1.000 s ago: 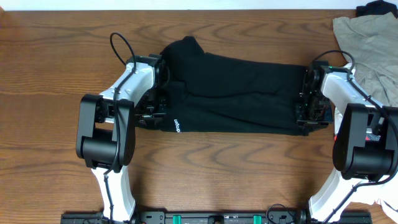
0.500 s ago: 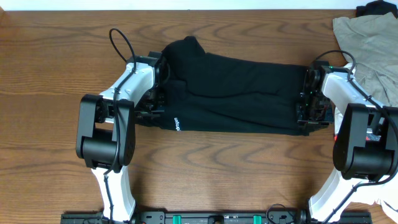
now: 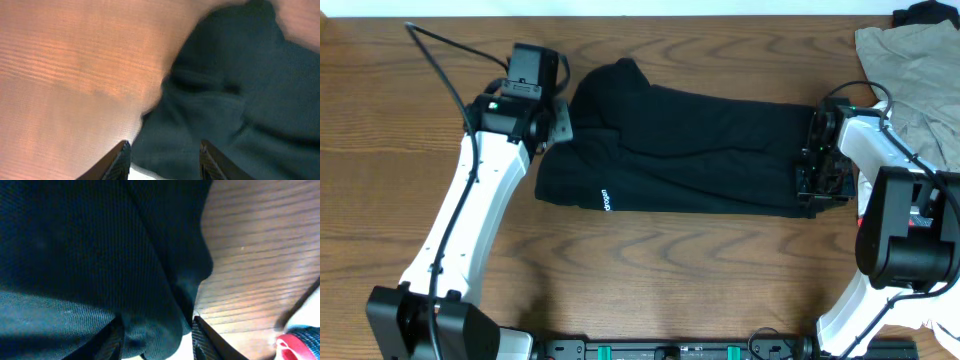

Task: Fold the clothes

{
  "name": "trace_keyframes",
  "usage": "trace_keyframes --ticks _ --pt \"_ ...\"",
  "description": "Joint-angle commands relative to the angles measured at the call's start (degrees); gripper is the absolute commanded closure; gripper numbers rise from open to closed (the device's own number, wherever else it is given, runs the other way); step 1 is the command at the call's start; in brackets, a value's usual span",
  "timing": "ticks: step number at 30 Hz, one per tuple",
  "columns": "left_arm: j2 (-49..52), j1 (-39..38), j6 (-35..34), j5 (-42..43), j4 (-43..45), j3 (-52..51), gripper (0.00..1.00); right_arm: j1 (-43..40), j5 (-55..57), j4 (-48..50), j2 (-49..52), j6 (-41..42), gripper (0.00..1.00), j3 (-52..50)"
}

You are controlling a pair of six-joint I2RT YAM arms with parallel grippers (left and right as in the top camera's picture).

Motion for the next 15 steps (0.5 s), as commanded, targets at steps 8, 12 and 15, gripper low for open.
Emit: trace_keyframes --ticks 8,12,15 --pt "12.6 -0.1 3.0 3.9 3.6 0.2 0.55 -0.5 -4.4 1.7 -13.2 -0.8 0.52 4.0" --pt "18.7 -0.1 3.0 4.5 2.2 0.2 0.55 -0.5 -5.1 1.7 -16.5 -0.9 0.48 4.0" --pt "22.5 -0.1 3.0 4.4 1.6 0.2 0.55 -0.5 -5.2 1.4 -17.3 -0.8 0.48 4.0"
